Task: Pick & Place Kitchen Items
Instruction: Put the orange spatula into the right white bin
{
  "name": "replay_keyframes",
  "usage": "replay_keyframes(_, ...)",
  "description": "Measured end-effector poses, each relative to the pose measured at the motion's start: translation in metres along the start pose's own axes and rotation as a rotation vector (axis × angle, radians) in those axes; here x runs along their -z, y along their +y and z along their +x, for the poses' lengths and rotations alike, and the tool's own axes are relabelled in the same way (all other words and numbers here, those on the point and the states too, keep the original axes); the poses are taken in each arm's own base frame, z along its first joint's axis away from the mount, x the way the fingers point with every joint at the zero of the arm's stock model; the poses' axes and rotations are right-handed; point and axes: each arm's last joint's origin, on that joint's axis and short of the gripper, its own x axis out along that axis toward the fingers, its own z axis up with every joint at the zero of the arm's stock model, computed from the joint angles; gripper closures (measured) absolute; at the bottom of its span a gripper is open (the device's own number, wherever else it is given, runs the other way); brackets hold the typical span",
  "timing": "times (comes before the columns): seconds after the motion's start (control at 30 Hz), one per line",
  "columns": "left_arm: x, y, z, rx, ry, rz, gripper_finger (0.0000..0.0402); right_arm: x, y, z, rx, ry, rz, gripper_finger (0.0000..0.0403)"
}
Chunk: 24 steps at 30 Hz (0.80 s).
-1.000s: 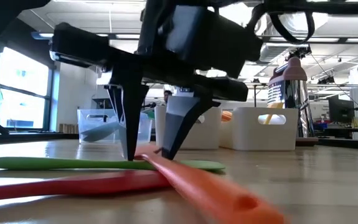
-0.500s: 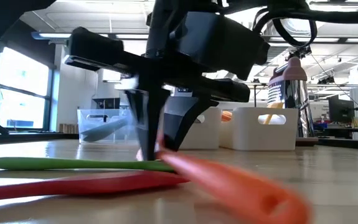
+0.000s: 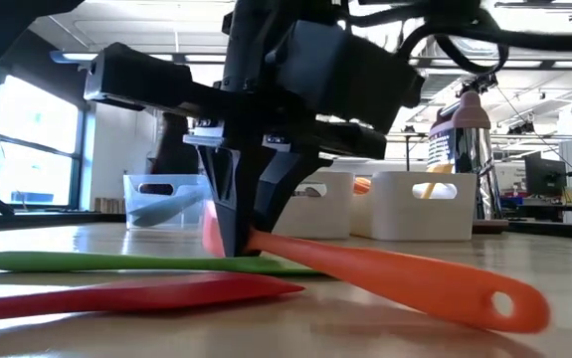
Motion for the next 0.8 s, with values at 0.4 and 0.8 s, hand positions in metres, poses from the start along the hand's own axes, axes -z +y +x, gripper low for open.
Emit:
replay_keyframes(0.4, 0.025, -0.002, -0.048, -0.103, 0.02, -0.324, 0.0386, 0.0, 0.001, 0.0, -0.022, 0.006, -0.005, 0.0229)
replay_keyframes(0.8, 0.056, -0.038, -0.192, -0.309, -0.602, -0.379, 0.0386, -0.013, 0.007, -0.023, 0.148, -0.153, -0.222, 0.0229)
